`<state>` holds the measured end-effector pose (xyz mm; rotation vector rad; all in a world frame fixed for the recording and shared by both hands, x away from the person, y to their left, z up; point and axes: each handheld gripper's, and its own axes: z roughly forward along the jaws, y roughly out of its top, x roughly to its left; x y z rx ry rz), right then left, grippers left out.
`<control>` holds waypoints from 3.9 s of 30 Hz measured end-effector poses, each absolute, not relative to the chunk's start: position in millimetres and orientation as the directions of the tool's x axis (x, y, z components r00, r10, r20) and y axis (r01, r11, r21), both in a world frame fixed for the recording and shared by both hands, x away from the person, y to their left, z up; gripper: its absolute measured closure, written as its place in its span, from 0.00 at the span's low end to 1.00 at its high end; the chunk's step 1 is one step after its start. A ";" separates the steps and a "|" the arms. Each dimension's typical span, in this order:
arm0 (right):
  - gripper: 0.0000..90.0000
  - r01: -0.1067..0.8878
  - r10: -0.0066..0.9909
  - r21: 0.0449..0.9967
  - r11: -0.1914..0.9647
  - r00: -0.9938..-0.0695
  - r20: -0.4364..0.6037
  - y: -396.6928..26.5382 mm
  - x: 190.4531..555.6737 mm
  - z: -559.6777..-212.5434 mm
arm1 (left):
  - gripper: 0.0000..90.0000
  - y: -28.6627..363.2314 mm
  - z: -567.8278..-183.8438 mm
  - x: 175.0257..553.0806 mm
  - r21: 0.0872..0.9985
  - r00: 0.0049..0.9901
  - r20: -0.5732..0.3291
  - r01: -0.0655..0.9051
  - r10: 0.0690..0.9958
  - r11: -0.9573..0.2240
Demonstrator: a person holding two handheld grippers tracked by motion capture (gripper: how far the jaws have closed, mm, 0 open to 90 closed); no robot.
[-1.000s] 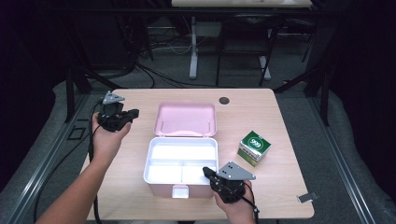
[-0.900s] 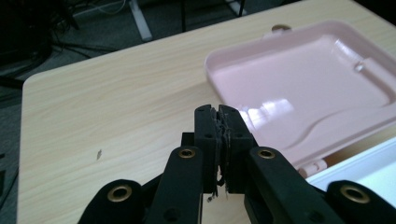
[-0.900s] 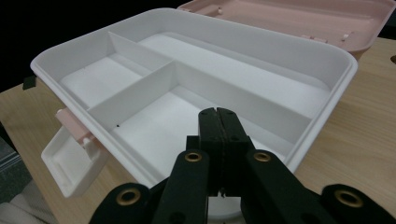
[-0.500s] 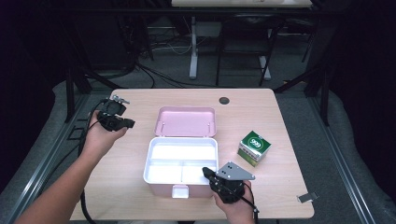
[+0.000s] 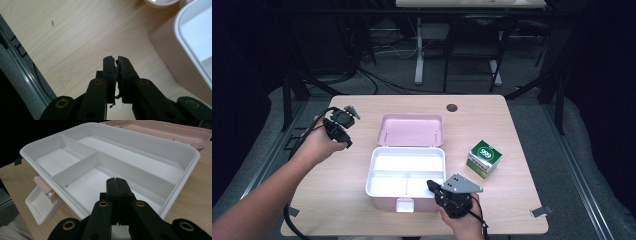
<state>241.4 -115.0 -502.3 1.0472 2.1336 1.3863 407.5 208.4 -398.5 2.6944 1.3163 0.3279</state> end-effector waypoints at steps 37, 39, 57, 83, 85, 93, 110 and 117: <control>0.99 0.376 0.749 0.897 0.232 -0.657 0.082 -115.9 241.4 -502.2 | 0.73 169.3 -397.8 381.8 0.066 0.937 0.078 0.335 0.340 -0.940; 0.99 0.375 0.749 0.897 0.235 -0.658 0.079 -116.0 241.5 -502.0 | 0.73 164.2 -397.3 380.2 0.068 0.951 0.085 0.291 0.297 -0.954; 0.98 0.380 0.749 0.892 0.244 -0.658 0.075 -116.1 240.8 -501.1 | 0.80 110.9 -392.2 370.9 0.090 0.987 0.097 0.120 0.128 -0.989; 0.99 0.369 0.753 0.898 0.239 -0.654 0.068 -116.8 239.7 -501.1 | 0.83 56.0 -412.8 365.9 0.074 0.998 0.050 0.023 0.027 -0.997; 0.99 0.369 0.756 0.898 0.239 -0.651 0.066 -117.6 239.6 -500.9 | 0.83 53.8 -414.9 366.0 0.075 0.998 0.048 0.023 0.027 -0.997; 0.99 0.373 0.757 0.898 0.234 -0.649 0.072 -118.3 239.5 -500.6 | 0.83 46.6 -423.7 365.5 0.042 0.999 0.043 0.004 0.005 -0.999; 0.98 0.383 0.766 0.893 0.237 -0.638 0.070 -121.7 239.5 -498.9 | 0.95 41.9 -439.1 367.5 0.008 1.000 0.015 -0.022 -0.021 -1.000; 0.98 0.383 0.765 0.893 0.234 -0.639 0.073 -121.7 239.1 -498.1 | 0.98 42.5 -439.4 367.7 0.012 0.999 0.018 -0.026 -0.026 -1.000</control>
